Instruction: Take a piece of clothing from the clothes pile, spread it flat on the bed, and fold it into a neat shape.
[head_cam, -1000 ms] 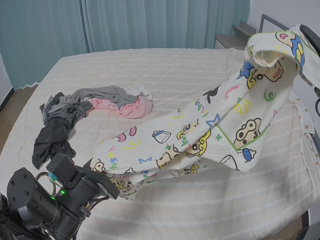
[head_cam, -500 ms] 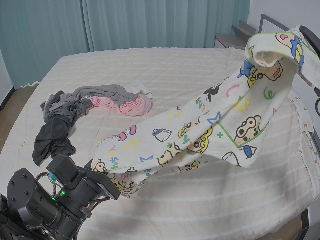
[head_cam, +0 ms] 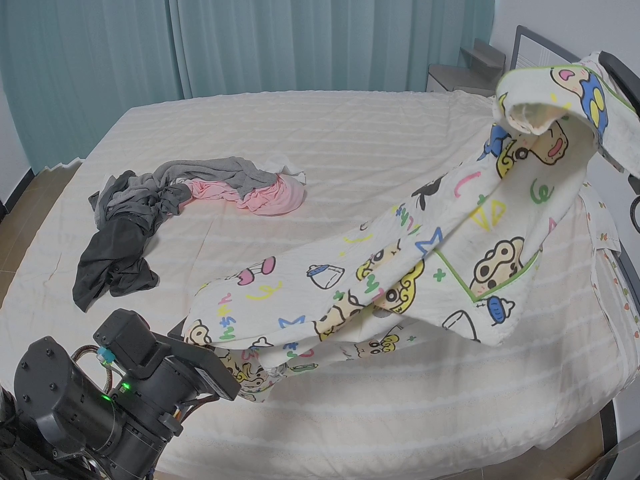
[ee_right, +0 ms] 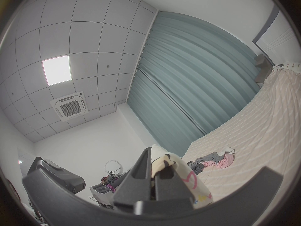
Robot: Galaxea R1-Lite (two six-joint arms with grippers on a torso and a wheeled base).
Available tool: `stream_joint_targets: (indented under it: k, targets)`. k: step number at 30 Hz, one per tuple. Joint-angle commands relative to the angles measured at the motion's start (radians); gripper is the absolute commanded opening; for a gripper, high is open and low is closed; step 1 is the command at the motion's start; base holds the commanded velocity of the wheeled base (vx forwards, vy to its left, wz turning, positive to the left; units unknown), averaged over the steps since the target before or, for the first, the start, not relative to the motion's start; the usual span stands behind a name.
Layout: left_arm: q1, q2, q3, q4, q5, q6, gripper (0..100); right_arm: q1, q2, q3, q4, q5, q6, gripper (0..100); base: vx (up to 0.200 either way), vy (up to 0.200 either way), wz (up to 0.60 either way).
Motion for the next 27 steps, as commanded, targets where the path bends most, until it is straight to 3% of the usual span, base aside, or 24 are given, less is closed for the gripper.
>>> stream_joint_targets:
  k: [1, 27]
  targets:
    - [0.0, 0.0, -0.003, -0.018, 0.0, -0.001, 0, 0.0, 0.002, 0.0, 0.0, 0.001, 0.0, 0, 0.0, -0.2, 0.0]
    - [0.0, 0.011, 0.003, -0.018, 0.0, 0.0, 0, -0.001, 0.002, 0.0, 0.0, 0.001, 0.0, 0, 0.0, -0.2, 0.0]
